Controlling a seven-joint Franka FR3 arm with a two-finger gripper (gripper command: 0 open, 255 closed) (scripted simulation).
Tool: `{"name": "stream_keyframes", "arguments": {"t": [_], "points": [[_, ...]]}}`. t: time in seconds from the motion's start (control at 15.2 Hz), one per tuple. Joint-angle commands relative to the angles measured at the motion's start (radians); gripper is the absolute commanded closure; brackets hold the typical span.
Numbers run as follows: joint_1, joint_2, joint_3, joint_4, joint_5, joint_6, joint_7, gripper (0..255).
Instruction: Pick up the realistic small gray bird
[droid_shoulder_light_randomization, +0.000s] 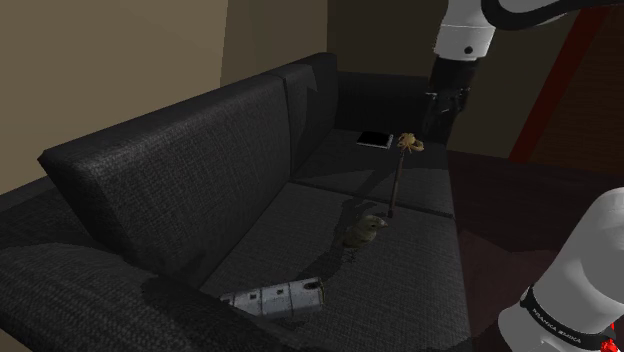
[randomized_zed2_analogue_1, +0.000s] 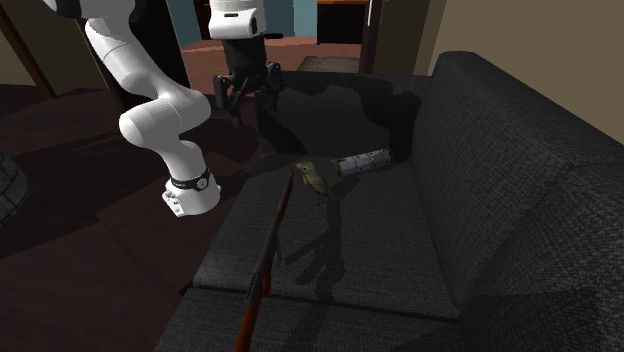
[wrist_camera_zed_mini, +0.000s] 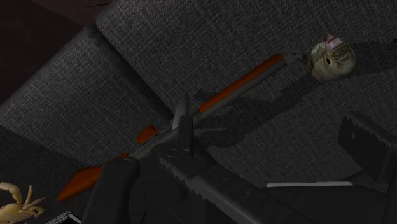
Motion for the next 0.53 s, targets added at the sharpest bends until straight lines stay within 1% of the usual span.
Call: {"name": "stream_keyframes", "arguments": {"t": [0.0, 0.46], "points": [[0.005, 0.054, 0.008, -0.008, 0.026, 0.032, 0.023, 0], [0.037, 0.244, 0.047, -0.038, 0.129, 0.157, 0.101, 0]]}}
